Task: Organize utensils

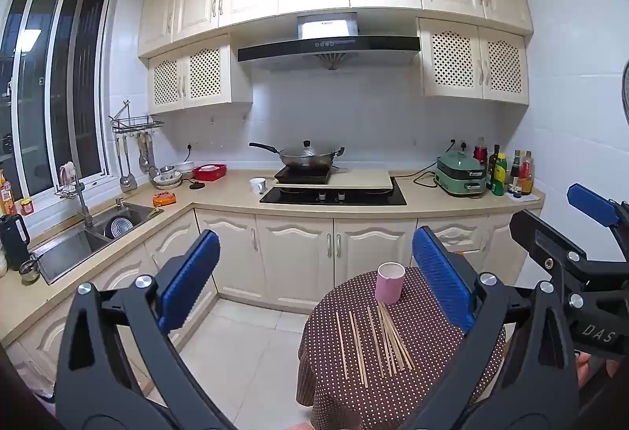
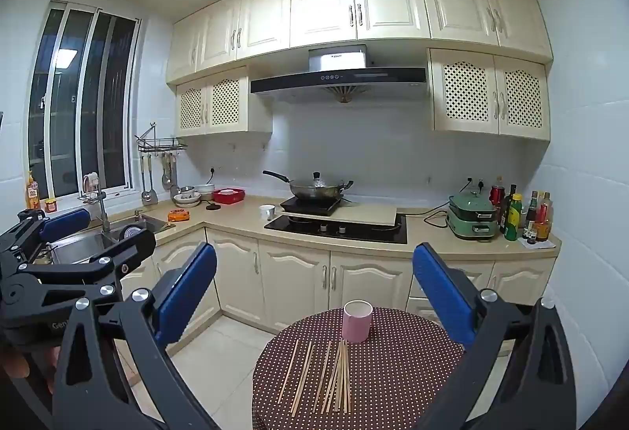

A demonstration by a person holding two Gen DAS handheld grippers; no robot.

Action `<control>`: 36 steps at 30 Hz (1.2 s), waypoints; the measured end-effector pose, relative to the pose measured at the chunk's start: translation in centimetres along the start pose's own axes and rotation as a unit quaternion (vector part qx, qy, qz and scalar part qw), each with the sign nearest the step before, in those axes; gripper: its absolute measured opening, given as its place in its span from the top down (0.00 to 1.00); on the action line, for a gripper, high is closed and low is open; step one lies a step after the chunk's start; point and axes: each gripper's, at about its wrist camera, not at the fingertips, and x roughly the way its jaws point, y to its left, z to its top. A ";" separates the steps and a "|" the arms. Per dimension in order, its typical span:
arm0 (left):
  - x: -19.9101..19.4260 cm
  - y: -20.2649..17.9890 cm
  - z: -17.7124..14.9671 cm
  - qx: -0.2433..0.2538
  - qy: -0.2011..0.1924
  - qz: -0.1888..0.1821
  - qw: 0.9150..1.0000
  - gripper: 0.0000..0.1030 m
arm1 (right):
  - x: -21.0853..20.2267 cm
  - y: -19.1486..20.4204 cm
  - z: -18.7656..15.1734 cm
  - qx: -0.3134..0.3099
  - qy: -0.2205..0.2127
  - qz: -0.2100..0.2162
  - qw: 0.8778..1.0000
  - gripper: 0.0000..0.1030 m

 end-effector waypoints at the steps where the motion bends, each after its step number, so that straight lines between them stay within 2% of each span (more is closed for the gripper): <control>1: 0.0 0.0 0.0 0.002 0.001 0.001 1.000 0.06 | 0.3 0.0 0.0 0.001 0.002 0.002 1.000 0.07; 36: 0.7 -0.1 -1.1 0.001 0.004 0.001 1.000 0.06 | 0.9 -0.1 -0.7 0.001 0.008 0.002 1.000 0.07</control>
